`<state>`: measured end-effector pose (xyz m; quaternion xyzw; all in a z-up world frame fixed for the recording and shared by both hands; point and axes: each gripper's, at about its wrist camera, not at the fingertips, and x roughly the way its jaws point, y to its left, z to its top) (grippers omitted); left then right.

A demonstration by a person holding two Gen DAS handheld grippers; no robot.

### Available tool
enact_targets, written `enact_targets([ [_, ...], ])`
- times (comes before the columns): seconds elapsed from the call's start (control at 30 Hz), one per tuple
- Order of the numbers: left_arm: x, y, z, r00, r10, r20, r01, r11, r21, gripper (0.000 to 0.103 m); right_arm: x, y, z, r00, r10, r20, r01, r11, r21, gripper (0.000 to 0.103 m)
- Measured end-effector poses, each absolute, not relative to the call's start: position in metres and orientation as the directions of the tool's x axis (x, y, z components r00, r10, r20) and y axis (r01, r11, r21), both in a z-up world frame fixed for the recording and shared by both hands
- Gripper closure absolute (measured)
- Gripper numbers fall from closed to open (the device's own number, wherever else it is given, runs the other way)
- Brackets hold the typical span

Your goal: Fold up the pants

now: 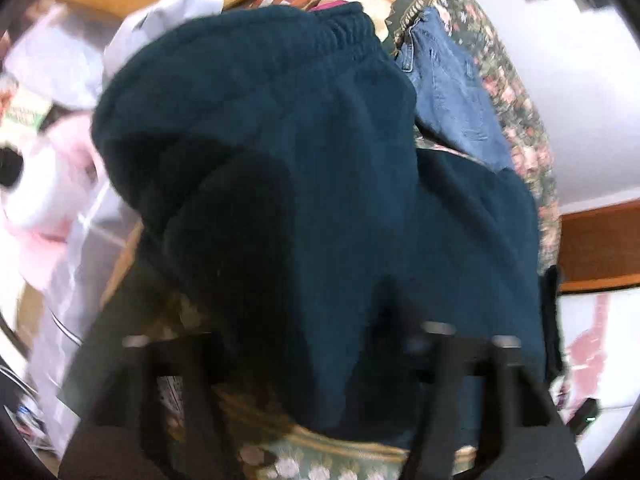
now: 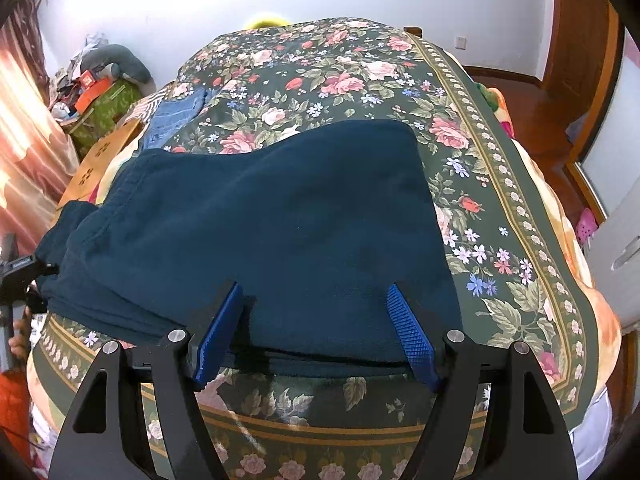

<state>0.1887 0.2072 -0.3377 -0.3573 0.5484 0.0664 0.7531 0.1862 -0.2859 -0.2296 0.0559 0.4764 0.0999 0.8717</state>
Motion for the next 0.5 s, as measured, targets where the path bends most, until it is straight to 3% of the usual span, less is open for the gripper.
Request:
enact_targets([
  [0.1,0.195,0.2,-0.323,0.417,-0.233,-0.878,-0.478,0.766,-0.43,0.082,0.186,-0.285,-0.23,0.528,0.229,-0.818,-0.119,0.973,0.196,0.03],
  [0.27,0.208,0.16,-0.247,0.527,0.007,-0.85,-0.374,0.9,-0.224,0.085,0.185,-0.287,-0.23,0.533,0.241,-0.811,-0.121,0.97,0.209,0.03],
  [0.37,0.211,0.137,-0.198,0.621,0.05,-0.782,-0.308,0.933,-0.184,0.086,0.184,-0.289,-0.232,0.537,0.253,-0.805,-0.125,0.967,0.22,0.03],
  [0.5,0.219,0.094,-0.13,0.738,0.017,-0.674,-0.187,0.966,-0.181,0.086,0.183,-0.291,-0.234,0.538,0.273,-0.797,-0.132,0.962,0.24,0.031],
])
